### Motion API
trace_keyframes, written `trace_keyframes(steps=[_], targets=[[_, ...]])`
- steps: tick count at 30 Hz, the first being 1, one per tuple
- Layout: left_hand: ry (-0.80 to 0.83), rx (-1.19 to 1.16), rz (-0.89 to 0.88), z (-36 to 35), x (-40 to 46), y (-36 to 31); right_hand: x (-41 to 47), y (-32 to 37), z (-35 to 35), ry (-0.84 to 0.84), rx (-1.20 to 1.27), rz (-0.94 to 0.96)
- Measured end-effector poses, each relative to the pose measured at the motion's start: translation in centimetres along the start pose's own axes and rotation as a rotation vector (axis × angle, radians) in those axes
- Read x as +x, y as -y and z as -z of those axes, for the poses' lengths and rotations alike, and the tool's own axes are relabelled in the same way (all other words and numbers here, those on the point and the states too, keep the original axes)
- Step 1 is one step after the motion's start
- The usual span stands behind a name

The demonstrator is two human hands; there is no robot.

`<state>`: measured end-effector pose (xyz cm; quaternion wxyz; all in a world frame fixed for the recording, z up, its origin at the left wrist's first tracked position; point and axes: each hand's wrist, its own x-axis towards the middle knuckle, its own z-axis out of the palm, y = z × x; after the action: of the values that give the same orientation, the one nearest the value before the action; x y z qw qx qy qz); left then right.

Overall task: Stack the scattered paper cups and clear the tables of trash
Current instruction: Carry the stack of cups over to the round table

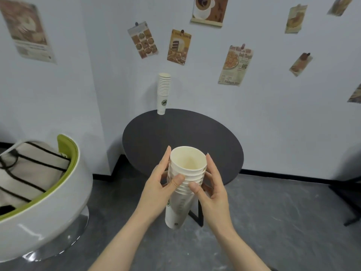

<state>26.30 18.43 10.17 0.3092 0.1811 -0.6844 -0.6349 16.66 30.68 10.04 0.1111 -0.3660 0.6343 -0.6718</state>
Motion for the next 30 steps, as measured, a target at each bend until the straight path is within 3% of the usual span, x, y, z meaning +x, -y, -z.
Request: trace_keyframes(steps=[16, 30], targets=[[-0.171, 0.035, 0.000, 5.6, 26.7, 3.9, 28.4, -8.3, -6.1, 0.186, -0.080, 0.023], [-0.060, -0.005, -0.105, 14.3, 54.0, 1.1, 54.3, -8.7, -15.6, 0.053, -0.134, 0.072]])
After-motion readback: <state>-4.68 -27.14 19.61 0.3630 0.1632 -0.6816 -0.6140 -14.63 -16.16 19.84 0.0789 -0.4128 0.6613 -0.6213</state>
